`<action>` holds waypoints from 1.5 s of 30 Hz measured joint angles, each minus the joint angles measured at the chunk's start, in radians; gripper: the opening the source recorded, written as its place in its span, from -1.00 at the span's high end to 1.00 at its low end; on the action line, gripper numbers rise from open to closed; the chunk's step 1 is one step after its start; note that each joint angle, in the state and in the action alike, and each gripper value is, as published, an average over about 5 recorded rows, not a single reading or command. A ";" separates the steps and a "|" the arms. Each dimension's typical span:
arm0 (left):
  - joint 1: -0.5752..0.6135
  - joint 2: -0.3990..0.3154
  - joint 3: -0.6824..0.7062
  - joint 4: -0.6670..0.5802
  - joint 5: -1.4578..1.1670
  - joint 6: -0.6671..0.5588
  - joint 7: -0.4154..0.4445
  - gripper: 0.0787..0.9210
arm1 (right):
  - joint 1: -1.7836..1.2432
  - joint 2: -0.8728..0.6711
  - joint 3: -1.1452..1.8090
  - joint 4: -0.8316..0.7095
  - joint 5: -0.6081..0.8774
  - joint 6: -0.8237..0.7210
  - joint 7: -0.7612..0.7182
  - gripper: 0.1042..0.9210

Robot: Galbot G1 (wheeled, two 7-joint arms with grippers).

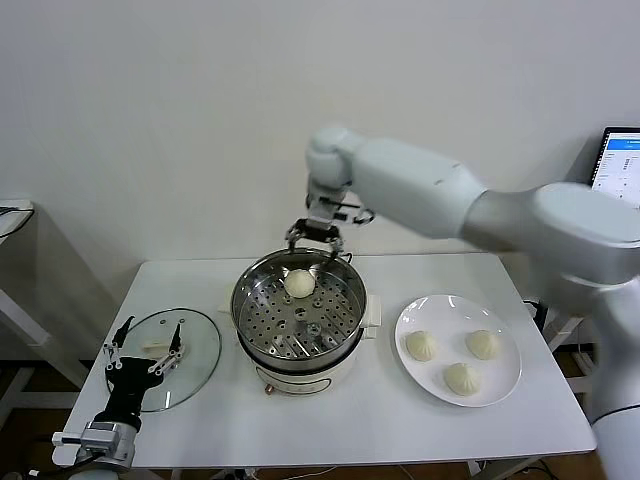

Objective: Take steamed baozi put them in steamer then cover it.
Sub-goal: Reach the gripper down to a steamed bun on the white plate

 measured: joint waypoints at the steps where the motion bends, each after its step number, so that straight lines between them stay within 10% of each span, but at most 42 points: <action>1: 0.001 0.000 0.003 -0.001 0.001 0.000 -0.001 -0.77 | 0.012 -0.029 -0.012 0.023 0.022 -0.024 -0.005 -0.76; 19: 0.016 -0.015 0.028 -0.021 0.024 -0.006 -0.009 -0.77 | -0.157 -0.484 0.028 0.271 0.144 -0.568 0.003 -0.76; 45: 0.007 -0.021 0.040 0.001 0.032 -0.014 -0.010 -0.77 | -0.562 -0.487 0.277 0.178 -0.001 -0.810 0.114 -0.76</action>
